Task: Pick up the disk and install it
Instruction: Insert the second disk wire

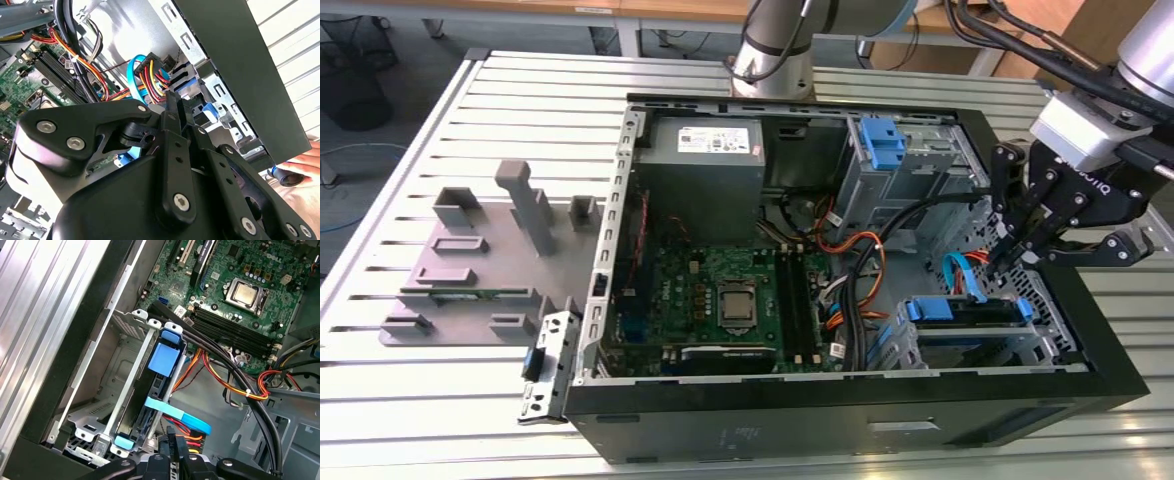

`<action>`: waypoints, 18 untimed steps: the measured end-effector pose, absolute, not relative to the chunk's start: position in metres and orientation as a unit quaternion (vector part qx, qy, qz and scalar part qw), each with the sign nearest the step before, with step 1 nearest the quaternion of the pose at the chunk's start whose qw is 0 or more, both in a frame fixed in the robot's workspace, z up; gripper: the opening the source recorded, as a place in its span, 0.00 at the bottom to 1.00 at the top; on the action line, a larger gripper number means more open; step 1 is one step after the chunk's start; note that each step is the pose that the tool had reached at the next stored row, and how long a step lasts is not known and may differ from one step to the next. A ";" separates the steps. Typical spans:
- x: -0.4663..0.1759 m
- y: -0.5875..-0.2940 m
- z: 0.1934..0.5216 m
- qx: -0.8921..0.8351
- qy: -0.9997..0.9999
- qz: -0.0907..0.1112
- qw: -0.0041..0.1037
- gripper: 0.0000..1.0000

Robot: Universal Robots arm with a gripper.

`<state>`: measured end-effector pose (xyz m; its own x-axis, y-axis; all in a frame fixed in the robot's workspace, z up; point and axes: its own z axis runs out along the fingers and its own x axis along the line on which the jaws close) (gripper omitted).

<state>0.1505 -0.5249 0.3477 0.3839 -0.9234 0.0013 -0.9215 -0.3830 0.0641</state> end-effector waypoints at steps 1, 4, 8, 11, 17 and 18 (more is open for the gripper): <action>0.150 -0.525 0.348 0.831 -0.555 -0.017 0.027 0.17; 0.150 -0.525 0.348 0.831 -0.555 -0.017 0.027 0.17; 0.150 -0.525 0.347 0.831 -0.555 -0.014 0.025 0.17; 0.149 -0.525 0.347 0.831 -0.555 -0.013 0.024 0.17; 0.148 -0.525 0.347 0.831 -0.555 -0.012 0.024 0.17; 0.148 -0.525 0.347 0.831 -0.555 -0.012 0.024 0.17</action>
<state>0.1483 -0.5249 0.3469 0.3834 -0.9236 0.0060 -0.9224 -0.3826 0.0525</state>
